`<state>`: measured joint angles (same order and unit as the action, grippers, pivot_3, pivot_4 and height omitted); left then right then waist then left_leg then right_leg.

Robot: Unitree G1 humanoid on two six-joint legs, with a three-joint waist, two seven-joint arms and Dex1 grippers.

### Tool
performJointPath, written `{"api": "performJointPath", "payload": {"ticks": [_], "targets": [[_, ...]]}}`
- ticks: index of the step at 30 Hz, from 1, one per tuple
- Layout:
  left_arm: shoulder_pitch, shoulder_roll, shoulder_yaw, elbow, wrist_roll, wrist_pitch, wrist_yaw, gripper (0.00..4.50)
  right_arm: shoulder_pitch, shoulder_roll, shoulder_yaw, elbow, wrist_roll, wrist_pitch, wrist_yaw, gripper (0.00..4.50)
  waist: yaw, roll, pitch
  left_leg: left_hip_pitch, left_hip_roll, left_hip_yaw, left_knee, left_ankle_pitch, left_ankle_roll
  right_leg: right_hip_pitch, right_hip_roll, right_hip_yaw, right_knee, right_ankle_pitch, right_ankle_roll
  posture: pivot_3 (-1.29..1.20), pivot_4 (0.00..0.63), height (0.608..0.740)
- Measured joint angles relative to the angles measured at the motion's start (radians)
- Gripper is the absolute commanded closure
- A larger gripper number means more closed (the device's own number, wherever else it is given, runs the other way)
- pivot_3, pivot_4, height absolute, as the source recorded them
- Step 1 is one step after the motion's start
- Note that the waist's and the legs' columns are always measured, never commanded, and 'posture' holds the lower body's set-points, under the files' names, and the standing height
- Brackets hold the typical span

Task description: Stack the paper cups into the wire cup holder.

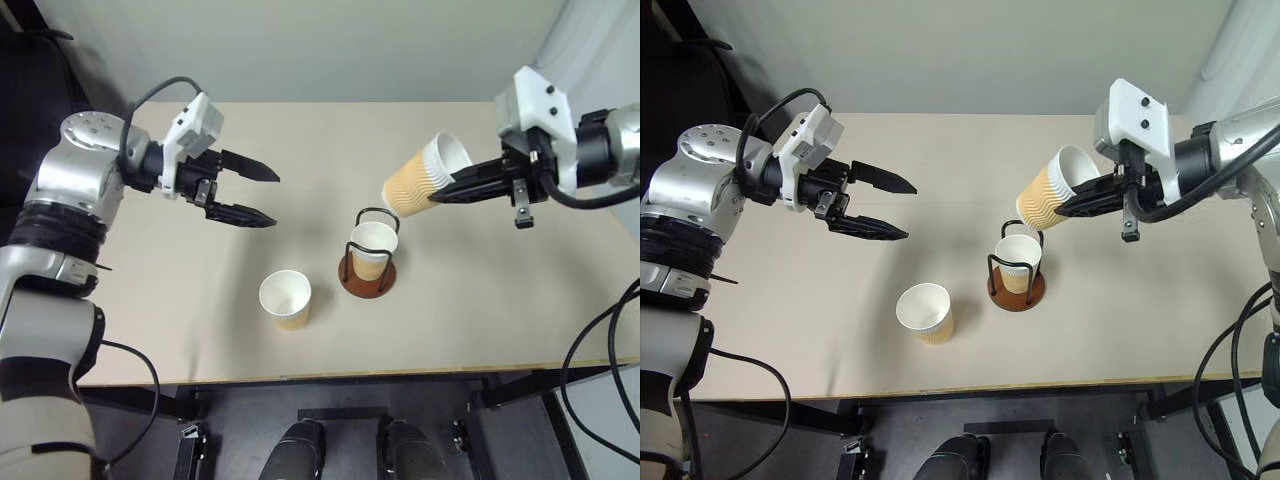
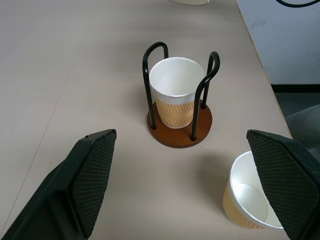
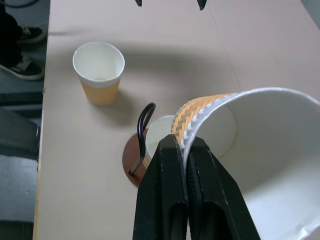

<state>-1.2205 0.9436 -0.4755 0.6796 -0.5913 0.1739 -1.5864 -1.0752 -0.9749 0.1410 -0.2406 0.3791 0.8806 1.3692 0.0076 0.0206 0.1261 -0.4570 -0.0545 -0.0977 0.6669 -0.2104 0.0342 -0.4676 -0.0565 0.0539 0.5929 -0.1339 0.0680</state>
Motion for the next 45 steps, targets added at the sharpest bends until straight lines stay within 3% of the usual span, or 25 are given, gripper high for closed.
{"api": "performJointPath", "payload": {"ticks": [25,45], "targets": [[-0.020,0.004,-0.020,-0.015,-0.015,0.002,0.000,0.00,0.036,0.098,0.182,0.088,-0.136,-0.223,-0.032,4.46,-0.002,0.000,0.000,0.000,0.001,0.000,0.001,0.000,0.003,0.000,0.000,-0.001,0.002,0.000,0.000,0.00,0.150,0.740],[-0.020,0.008,-0.035,-0.031,-0.035,0.004,0.000,0.00,0.085,0.112,0.239,0.116,-0.249,-0.348,-0.001,4.46,-0.002,0.000,0.000,0.000,0.001,0.000,0.001,0.000,0.003,0.000,0.000,-0.001,0.002,0.001,-0.001,0.00,0.150,0.740]]}}
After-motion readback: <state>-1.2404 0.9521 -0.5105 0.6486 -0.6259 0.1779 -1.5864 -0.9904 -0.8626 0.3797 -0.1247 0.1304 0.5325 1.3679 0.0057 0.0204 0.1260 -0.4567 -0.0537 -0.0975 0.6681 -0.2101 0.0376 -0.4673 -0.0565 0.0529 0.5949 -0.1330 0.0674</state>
